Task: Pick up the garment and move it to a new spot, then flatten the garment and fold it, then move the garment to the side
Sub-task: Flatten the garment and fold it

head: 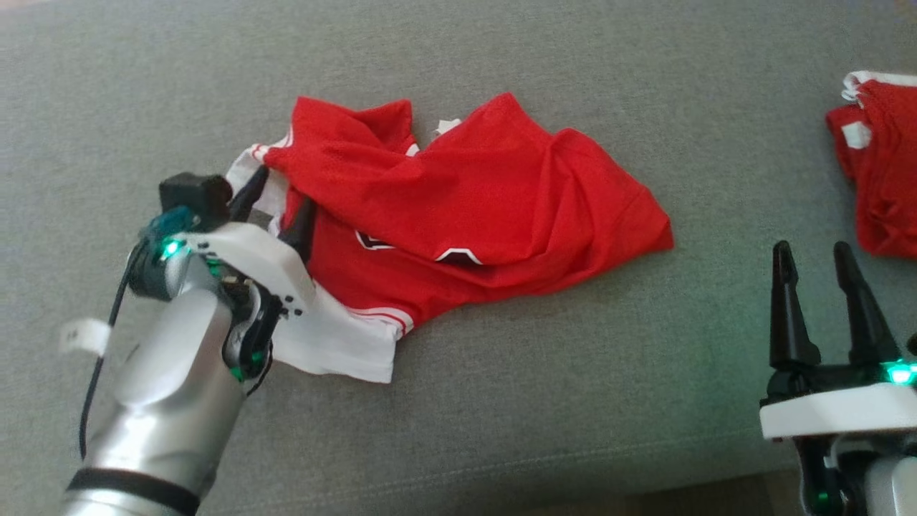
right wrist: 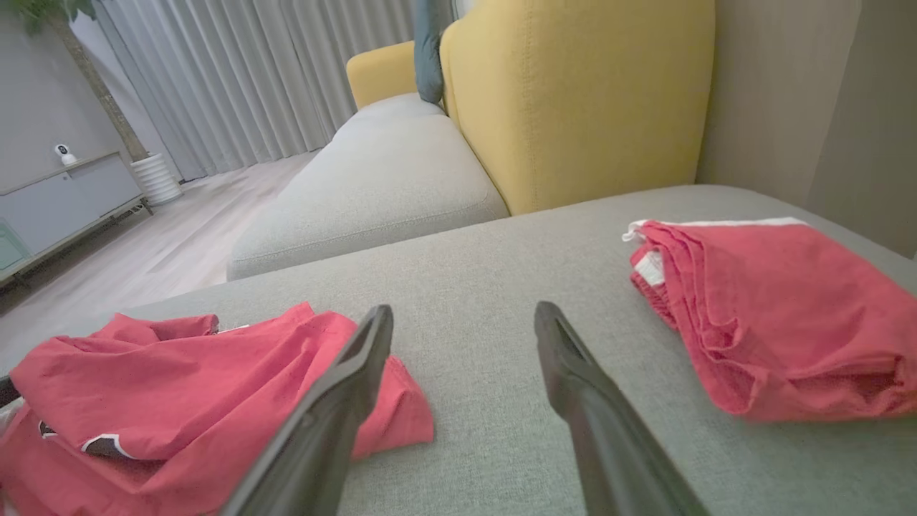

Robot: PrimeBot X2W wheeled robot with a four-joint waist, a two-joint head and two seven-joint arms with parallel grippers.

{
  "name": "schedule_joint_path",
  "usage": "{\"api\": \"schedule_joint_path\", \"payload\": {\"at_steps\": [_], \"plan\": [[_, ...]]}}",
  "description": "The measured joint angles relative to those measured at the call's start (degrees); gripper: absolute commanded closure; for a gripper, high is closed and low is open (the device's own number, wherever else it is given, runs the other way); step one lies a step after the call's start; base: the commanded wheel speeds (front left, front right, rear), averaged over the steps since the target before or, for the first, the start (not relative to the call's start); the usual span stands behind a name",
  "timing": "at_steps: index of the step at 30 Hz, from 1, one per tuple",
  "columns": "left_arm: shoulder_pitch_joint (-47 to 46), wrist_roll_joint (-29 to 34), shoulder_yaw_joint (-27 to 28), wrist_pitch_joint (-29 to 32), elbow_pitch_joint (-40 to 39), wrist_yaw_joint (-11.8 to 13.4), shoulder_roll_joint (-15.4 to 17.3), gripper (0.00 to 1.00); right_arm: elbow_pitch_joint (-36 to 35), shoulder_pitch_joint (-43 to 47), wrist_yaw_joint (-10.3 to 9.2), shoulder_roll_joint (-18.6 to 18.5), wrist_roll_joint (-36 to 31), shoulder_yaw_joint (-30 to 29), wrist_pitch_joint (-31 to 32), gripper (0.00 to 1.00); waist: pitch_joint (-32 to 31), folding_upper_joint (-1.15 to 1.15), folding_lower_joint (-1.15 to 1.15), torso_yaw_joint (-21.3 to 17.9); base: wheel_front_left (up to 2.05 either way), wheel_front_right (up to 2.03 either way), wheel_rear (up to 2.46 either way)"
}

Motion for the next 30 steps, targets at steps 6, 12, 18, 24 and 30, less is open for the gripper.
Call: {"api": "schedule_joint_path", "payload": {"at_steps": [6,12,18,24,30], "plan": [[7.43,1.38,2.27,-4.83,-6.92,5.00,0.41,0.00,-2.12,-0.12,0.00,-0.01,-3.18,0.11,1.60,0.00,-1.23,0.00,0.00,2.22,0.00,0.00,0.00],[16.10,4.83,6.12,-5.31,-19.31,10.04,2.36,0.00,-3.15,-0.27,0.00,-0.01,-5.01,0.89,3.63,0.00,-2.90,0.00,-0.01,4.28,0.00,0.00,0.00],[26.67,9.37,9.67,-5.57,-32.79,13.28,3.05,0.00,-3.36,-0.29,0.00,-0.01,-6.72,2.70,5.12,0.00,-4.87,0.00,-0.01,6.30,0.00,0.00,0.00],[33.33,11.51,9.73,-5.57,-37.24,14.26,3.79,0.00,-3.36,0.14,0.00,-0.01,-7.12,3.46,5.64,0.00,-6.42,0.00,-0.01,7.65,0.00,0.00,0.00],[33.67,11.67,9.48,-5.57,-38.24,14.47,3.94,0.00,-3.31,0.16,0.00,-0.01,-7.10,3.55,6.08,0.00,-7.25,0.00,-0.01,8.00,0.00,0.00,0.00]]}}
